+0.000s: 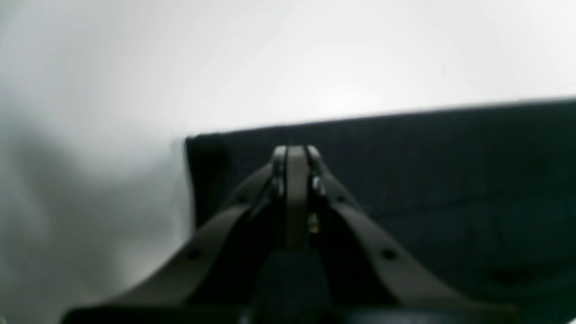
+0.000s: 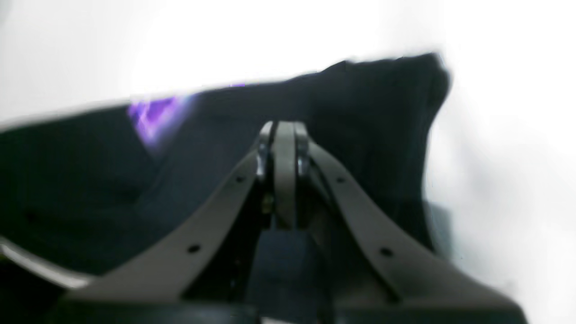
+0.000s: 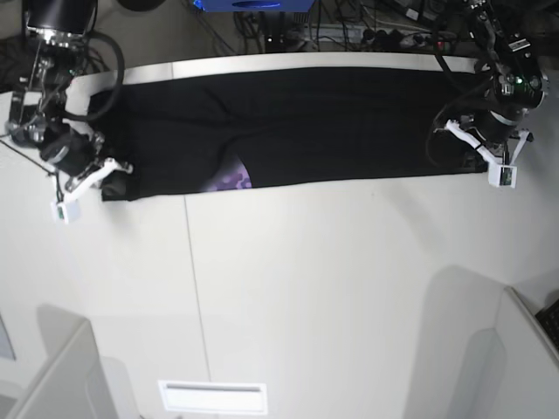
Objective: Fold the T-shirt properly
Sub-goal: 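Lower both grippers onto the folded edge of the shirt strip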
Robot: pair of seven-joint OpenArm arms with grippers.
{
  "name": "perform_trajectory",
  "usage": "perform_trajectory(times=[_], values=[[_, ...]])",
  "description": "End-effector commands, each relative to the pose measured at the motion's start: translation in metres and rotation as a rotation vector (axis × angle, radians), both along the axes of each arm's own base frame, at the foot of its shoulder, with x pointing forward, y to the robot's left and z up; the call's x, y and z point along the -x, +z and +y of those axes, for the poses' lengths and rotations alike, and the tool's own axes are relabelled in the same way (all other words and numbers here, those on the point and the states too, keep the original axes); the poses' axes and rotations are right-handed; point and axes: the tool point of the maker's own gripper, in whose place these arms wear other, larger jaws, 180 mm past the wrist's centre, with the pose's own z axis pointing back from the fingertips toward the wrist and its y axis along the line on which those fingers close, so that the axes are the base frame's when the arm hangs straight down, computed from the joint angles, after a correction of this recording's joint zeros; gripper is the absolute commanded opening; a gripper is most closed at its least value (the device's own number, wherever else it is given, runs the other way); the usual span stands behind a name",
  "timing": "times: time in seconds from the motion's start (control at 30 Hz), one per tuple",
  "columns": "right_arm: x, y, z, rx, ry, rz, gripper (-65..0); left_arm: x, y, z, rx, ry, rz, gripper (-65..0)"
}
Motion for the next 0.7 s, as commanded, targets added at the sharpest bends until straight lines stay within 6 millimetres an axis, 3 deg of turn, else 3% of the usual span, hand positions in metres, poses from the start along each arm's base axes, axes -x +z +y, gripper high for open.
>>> perform_trajectory(times=[0.0,0.1,0.2,0.33,0.43,0.57,0.67], values=[[-0.010,0.002,-0.005,-0.002,-0.007,-0.013,-65.0,-0.004,-0.001,-0.002,0.000,-0.004,-0.007,-65.0],[-0.024,-0.013,-0.016,-0.038,-0.055,0.024,-65.0,-0.003,-0.024,-0.002,0.001,0.011,0.051,-65.0],[-0.029,-0.026,-0.039,-0.030,-0.109,0.045,-65.0,0.006,-0.043,0.001,0.010,0.043,0.103,-65.0],[-0.022,-0.049,-0.068,-0.006,-0.186,0.080,-65.0,0.009,-0.045,0.003,0.007,0.047,0.111,-65.0],[-0.017,-0.058,-0.079,0.045,-0.197,0.099,-65.0,0.004,-0.033,0.001,-0.009,0.036,0.080,-65.0],[-0.024,-0.025,-0.071,0.095,-0.150,-0.005,-65.0,-0.004,-0.010,-0.004,-0.039,0.014,0.021,-65.0],[-0.021,0.013,-0.047,0.139,-0.070,-0.115,-65.0,-0.002,0.000,-0.007,-0.057,0.001,-0.002,-65.0]])
